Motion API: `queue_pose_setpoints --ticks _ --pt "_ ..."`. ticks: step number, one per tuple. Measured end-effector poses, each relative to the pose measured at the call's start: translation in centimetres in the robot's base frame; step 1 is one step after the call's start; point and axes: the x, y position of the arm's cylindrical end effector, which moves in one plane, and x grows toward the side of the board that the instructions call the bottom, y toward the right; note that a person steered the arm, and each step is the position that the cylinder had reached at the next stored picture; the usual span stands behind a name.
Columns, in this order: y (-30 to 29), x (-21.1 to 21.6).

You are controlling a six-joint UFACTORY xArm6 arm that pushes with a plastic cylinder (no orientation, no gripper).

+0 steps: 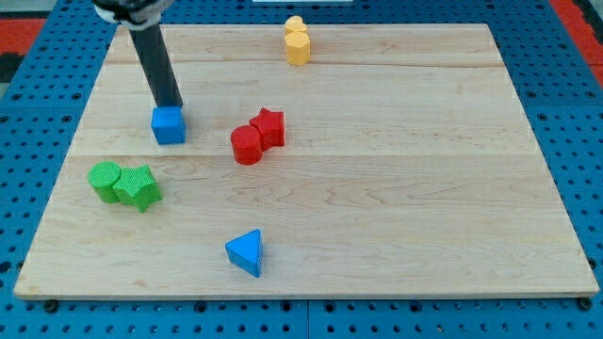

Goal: Place the blue triangle right to the blue cube

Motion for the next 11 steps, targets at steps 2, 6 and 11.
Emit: queue_pose_setpoints --ticks 2,6,11 --pt "1.7 7.5" --pt "0.4 9.0" --pt "-2.9 17.1"
